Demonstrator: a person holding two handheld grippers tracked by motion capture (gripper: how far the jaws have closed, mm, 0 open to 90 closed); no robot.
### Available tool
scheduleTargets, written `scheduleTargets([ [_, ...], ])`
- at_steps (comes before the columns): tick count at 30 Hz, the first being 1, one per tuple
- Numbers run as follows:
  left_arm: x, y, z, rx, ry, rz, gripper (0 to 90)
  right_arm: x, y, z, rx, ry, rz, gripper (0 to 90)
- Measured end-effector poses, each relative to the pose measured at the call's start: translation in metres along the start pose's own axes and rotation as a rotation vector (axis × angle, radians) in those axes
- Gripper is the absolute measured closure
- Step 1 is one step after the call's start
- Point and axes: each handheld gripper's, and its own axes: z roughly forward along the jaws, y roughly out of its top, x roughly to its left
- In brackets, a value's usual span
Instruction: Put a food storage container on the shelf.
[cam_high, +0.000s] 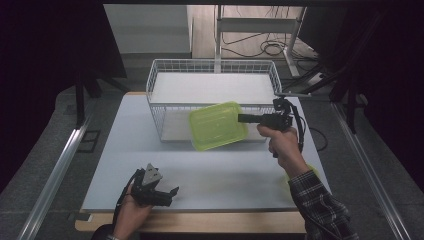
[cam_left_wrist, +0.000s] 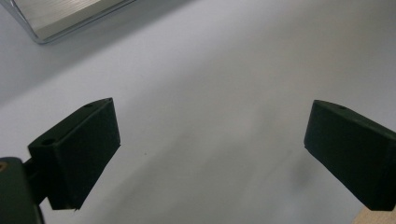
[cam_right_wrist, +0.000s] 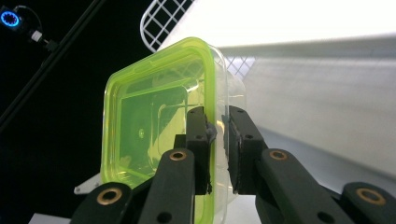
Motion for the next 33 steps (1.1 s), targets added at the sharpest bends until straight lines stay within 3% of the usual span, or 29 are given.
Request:
scheduleTargets([
  [14, 0.001, 0.000, -0.001, -0.003, 0.004, -0.005, 3.9, 0.006, 0.039, -0.005, -0.101, -0.058, -0.013, 79.6],
  [33, 0.001, 0.000, -0.001, -0.003, 0.002, -0.003, 3.9, 0.003, 0.073, 0.009, -0.183, -0.148, 0.006, 79.6],
])
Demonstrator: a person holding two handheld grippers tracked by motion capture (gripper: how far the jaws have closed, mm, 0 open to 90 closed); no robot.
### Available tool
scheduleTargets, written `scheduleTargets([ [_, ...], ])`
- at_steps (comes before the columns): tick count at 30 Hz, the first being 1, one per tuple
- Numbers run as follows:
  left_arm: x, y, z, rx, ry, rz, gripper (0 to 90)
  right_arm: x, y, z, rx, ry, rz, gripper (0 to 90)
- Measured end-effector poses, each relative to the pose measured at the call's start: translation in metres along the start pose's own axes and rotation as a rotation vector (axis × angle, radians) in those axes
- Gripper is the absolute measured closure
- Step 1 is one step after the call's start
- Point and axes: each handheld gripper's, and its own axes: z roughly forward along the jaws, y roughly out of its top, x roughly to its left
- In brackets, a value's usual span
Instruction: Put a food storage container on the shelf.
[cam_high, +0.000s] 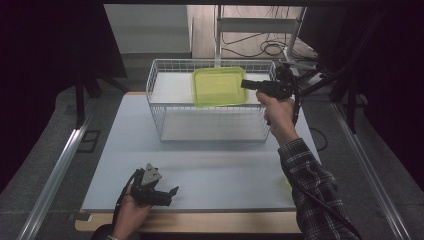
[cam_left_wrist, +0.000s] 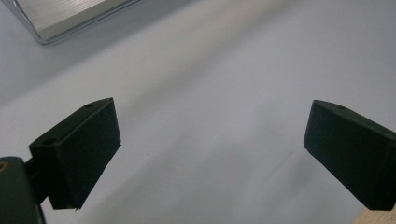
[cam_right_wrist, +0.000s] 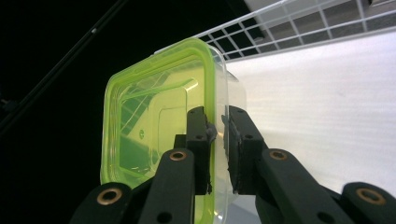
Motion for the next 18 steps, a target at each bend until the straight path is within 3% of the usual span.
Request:
scheduleTargets([
  [11, 0.000, 0.000, 0.001, 0.002, -0.001, 0.003, 3.9, -0.003, 0.010, 0.011, -0.015, -0.039, 0.007, 79.6],
  [18, -0.001, 0.000, 0.001, 0.003, -0.004, 0.005, 3.9, -0.003, 0.012, 0.019, -0.014, -0.088, 0.007, 79.6],
])
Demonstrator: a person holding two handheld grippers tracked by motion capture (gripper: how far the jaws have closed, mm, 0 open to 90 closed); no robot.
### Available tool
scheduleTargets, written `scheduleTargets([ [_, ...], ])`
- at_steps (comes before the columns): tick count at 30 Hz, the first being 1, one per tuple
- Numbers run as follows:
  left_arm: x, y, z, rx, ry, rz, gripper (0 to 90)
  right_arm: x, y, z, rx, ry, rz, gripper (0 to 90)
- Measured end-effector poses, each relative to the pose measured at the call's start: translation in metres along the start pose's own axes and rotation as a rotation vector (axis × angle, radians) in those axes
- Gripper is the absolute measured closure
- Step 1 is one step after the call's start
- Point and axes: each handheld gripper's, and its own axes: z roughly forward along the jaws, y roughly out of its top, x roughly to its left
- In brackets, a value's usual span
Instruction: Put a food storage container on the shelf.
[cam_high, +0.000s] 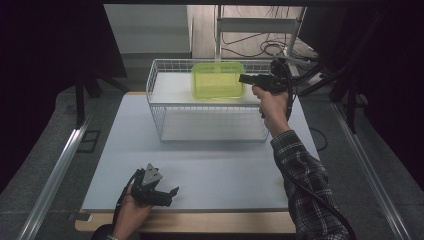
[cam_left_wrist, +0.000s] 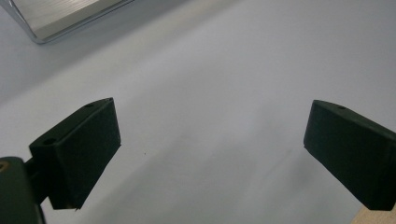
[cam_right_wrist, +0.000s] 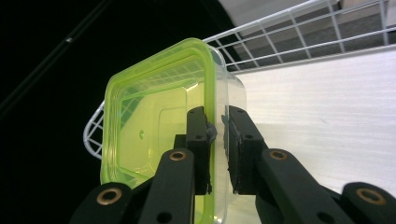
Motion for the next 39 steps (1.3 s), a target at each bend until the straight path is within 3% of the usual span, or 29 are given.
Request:
scheduleTargets([
  [10, 0.000, 0.000, 0.000, 0.003, 0.000, 0.003, 3.9, -0.001, 0.001, 0.006, 0.000, -0.047, -0.009, 75.8],
  [20, 0.000, 0.000, 0.000, 0.005, 0.000, 0.010, 3.9, 0.001, 0.005, 0.014, 0.023, -0.141, -0.096, 69.0],
  [28, 0.000, 0.000, 0.001, 0.008, -0.003, 0.011, 3.9, -0.001, 0.007, 0.020, 0.036, -0.174, -0.131, 59.7],
  [31, 0.001, 0.000, 0.000, -0.007, -0.012, 0.002, 3.9, 0.004, 0.008, 0.021, 0.045, -0.217, -0.197, 55.3],
  [35, 0.002, 0.000, -0.002, -0.019, -0.012, -0.022, 3.4, 0.007, 0.008, 0.018, 0.034, -0.219, -0.223, 46.6],
  [39, 0.005, -0.002, -0.002, -0.047, -0.013, -0.032, 2.4, 0.008, 0.007, 0.014, 0.034, -0.183, -0.231, 39.2],
])
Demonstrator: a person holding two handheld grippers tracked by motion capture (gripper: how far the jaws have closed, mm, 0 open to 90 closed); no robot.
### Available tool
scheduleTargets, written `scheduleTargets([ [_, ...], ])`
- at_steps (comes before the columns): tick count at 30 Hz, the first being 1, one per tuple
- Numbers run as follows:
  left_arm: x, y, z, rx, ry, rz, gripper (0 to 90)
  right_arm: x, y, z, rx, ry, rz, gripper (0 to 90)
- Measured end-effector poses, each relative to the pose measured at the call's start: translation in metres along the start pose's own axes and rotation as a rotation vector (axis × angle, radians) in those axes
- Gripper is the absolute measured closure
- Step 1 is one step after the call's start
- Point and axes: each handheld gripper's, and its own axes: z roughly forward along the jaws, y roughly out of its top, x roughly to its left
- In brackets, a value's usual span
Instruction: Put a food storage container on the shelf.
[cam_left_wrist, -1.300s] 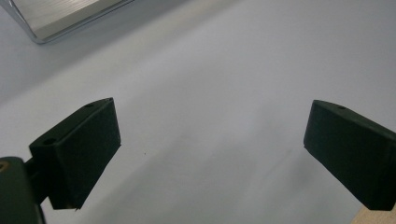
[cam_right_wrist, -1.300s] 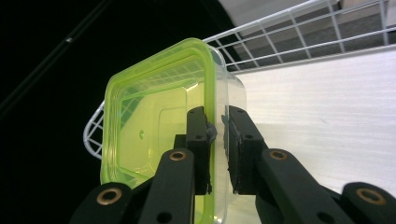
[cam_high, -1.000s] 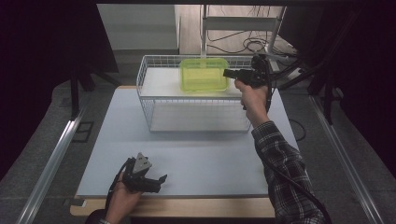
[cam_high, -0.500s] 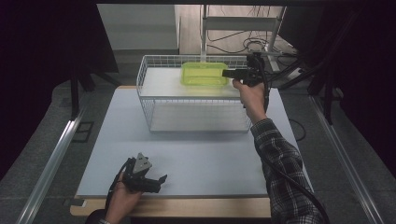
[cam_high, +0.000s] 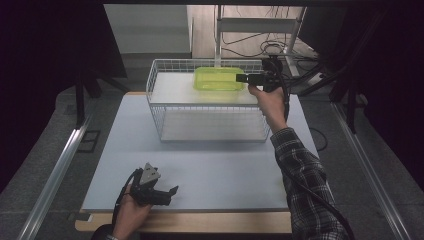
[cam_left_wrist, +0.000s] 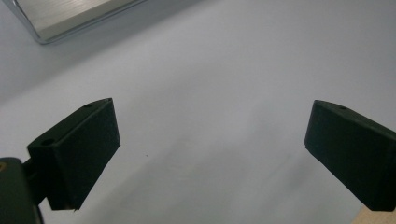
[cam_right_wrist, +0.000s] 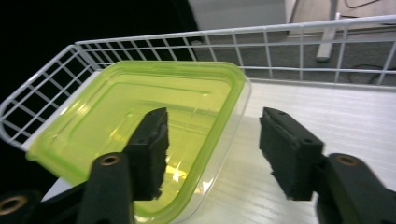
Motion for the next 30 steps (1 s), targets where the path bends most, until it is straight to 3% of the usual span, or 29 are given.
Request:
scheduleTargets([
  [1, 0.002, 0.000, -0.001, -0.029, -0.017, -0.021, 2.5, 0.000, -0.001, -0.003, 0.004, 0.013, -0.012, 35.2],
  [6, 0.002, 0.000, -0.002, -0.037, -0.008, -0.024, 2.0, 0.006, -0.005, -0.009, 0.009, 0.026, -0.061, 29.0],
  [14, 0.000, 0.001, -0.002, -0.041, -0.005, -0.010, 2.0, 0.016, -0.010, -0.017, 0.009, 0.044, -0.109, 24.1],
  [20, -0.005, 0.003, -0.003, -0.071, -0.028, 0.018, 2.1, 0.020, -0.017, -0.025, 0.008, 0.057, -0.143, 20.9],
  [23, -0.007, 0.004, -0.002, -0.058, -0.020, 0.047, 2.4, 0.023, -0.024, -0.031, 0.002, 0.066, -0.171, 19.5],
  [30, -0.007, 0.005, -0.002, -0.041, -0.018, 0.034, 2.9, 0.031, -0.036, -0.042, -0.004, 0.082, -0.236, 16.7],
])
